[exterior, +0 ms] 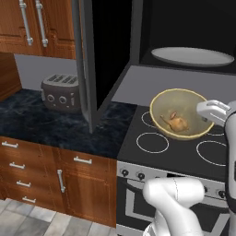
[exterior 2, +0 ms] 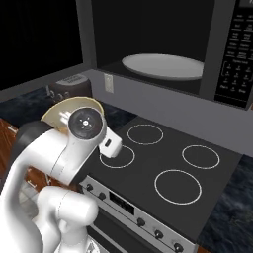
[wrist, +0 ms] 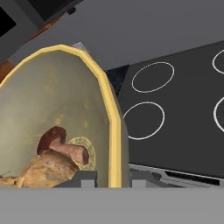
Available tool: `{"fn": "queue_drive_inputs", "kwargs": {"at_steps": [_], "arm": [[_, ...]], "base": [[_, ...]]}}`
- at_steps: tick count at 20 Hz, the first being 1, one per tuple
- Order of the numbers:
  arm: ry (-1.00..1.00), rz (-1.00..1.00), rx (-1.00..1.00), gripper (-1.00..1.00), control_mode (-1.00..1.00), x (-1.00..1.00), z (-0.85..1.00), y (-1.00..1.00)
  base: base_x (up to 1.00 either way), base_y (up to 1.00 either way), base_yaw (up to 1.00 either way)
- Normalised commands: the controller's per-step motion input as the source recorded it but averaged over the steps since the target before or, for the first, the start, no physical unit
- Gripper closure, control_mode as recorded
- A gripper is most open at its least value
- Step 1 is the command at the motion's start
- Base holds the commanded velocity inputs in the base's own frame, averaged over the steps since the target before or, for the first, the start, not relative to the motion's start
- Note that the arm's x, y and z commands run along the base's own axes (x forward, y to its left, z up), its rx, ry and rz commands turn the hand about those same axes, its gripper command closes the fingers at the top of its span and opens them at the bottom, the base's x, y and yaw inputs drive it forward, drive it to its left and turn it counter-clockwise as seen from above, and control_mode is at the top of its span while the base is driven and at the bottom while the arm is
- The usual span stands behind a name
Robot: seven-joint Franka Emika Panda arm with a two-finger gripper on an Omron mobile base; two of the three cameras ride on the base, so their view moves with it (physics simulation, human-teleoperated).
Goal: Place the bowl containing the mushroom and onion in the microwave. Close the microwave door and press the start button to microwave the meal.
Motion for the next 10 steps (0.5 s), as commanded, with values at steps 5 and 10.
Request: {"fn": "queue_drive_inputs", "kwargs": {"at_steps": [5, 10], "arm": [[0.00, -0.10, 0.00, 1.00, -1.00, 0.00, 0.53, -0.03], [0.00, -0.09, 0.00, 1.00, -1.00, 0.00, 0.31, -0.11]], "base": [[0.00, 0.00, 0.00], [0.00, 0.00, 0.00]]}}
